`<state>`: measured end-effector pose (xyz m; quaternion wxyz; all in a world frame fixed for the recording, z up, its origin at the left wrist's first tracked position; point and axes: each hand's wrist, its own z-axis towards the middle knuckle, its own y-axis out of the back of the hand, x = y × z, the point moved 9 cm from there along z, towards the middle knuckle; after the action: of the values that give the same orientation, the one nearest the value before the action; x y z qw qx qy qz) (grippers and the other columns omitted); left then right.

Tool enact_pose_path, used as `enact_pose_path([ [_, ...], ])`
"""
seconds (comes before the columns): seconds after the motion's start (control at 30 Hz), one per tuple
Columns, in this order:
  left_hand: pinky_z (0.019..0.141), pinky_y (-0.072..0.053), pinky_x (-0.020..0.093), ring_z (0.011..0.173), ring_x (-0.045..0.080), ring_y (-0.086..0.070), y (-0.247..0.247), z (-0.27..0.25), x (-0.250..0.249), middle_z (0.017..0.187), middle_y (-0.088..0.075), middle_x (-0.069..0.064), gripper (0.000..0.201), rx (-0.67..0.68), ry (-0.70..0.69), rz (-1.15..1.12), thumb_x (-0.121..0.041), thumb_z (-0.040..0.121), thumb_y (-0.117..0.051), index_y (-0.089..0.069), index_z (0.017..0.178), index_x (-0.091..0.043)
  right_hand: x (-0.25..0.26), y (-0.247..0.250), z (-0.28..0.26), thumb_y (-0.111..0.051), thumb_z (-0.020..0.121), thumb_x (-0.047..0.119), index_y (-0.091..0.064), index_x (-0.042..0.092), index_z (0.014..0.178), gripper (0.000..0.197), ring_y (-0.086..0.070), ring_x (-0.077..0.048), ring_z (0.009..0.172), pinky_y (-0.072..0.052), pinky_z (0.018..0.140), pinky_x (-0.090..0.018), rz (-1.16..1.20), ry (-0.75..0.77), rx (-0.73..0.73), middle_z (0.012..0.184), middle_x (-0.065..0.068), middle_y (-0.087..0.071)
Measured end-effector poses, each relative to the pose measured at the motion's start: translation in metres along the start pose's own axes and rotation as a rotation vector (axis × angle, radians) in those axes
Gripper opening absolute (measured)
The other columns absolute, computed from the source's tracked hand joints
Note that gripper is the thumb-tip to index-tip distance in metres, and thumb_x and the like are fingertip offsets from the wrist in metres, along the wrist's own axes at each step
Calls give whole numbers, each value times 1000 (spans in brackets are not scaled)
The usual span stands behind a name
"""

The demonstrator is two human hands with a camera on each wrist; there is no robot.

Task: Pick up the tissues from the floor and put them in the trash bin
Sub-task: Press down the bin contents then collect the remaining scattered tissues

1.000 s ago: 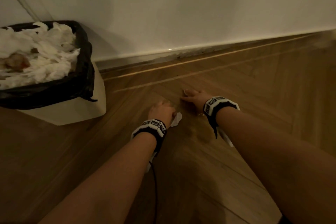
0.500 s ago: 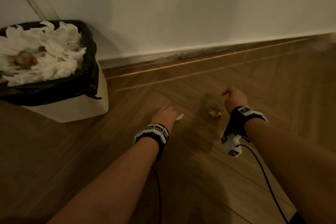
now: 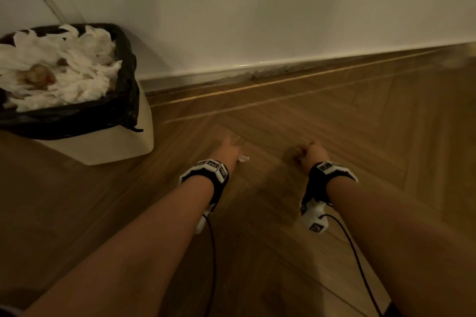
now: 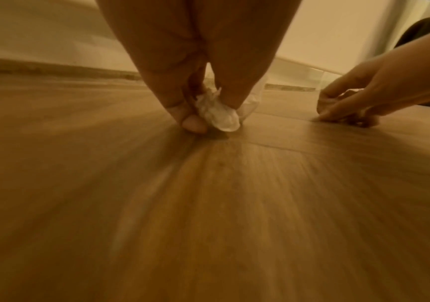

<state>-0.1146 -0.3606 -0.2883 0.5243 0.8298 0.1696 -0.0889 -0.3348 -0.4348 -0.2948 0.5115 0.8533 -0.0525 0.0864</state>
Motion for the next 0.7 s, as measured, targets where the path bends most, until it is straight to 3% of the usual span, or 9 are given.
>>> enact_pose_path([
  [0.1,94,-41,32,118,32,-47,14,-7,13,136,-39,18,29,-31,6,-17,-4,92,-46,-57,118,-9,-18,19,-4,-41,96,9,-60,7,115,27,-58,-33,104,-46,80,-35,163,-90,-49,119,-16,-60],
  [0.2,96,-41,34,116,33,-49,19,-17,30,130,-50,20,29,-68,75,-88,-15,96,-42,-60,113,-1,-52,29,-18,-41,97,19,-53,9,125,32,-57,-31,92,-43,72,-31,269,-201,-101,115,-15,-60],
  [0.27,93,-43,36,111,33,-52,21,-31,33,127,-51,18,38,-143,104,-104,-28,98,-37,-61,109,-1,-69,21,-29,-43,96,33,-51,13,130,40,-55,-27,84,-44,73,-31,345,-260,-78,111,-11,-59],
  [0.33,82,-46,34,101,30,-57,15,-42,30,117,-57,13,48,-128,103,-56,-45,97,-31,-62,103,-10,-76,7,-36,-48,93,45,-53,14,128,46,-58,-28,92,-46,80,-32,352,-262,-36,116,-9,-60],
  [0.37,75,-45,32,93,29,-59,14,-44,27,111,-60,13,46,-120,81,-33,-46,98,-29,-60,101,-12,-77,1,-37,-50,92,46,-55,14,122,45,-59,-28,95,-47,82,-33,338,-250,-25,115,-9,-61],
  [0.5,74,-44,34,92,32,-59,17,-42,19,109,-60,20,29,-115,67,-82,-24,101,-27,-47,119,-13,-77,-9,-37,-62,89,27,-60,11,110,26,-58,-24,85,-48,76,-33,441,-221,-42,102,-10,-64],
  [0.57,78,-45,34,95,32,-58,18,-41,17,112,-58,20,32,-135,62,-162,-24,101,-27,-45,124,-13,-73,-11,-35,-68,85,25,-62,15,102,21,-61,-26,92,-51,82,-37,505,-205,-33,103,-9,-65],
  [0.7,82,-42,33,105,29,-50,26,-42,18,123,-48,12,32,-285,5,-203,-13,93,-41,-47,125,-16,-70,-13,-36,-69,84,26,-66,13,112,31,-62,-28,102,-51,89,-39,498,-217,-50,111,-11,-66],
])
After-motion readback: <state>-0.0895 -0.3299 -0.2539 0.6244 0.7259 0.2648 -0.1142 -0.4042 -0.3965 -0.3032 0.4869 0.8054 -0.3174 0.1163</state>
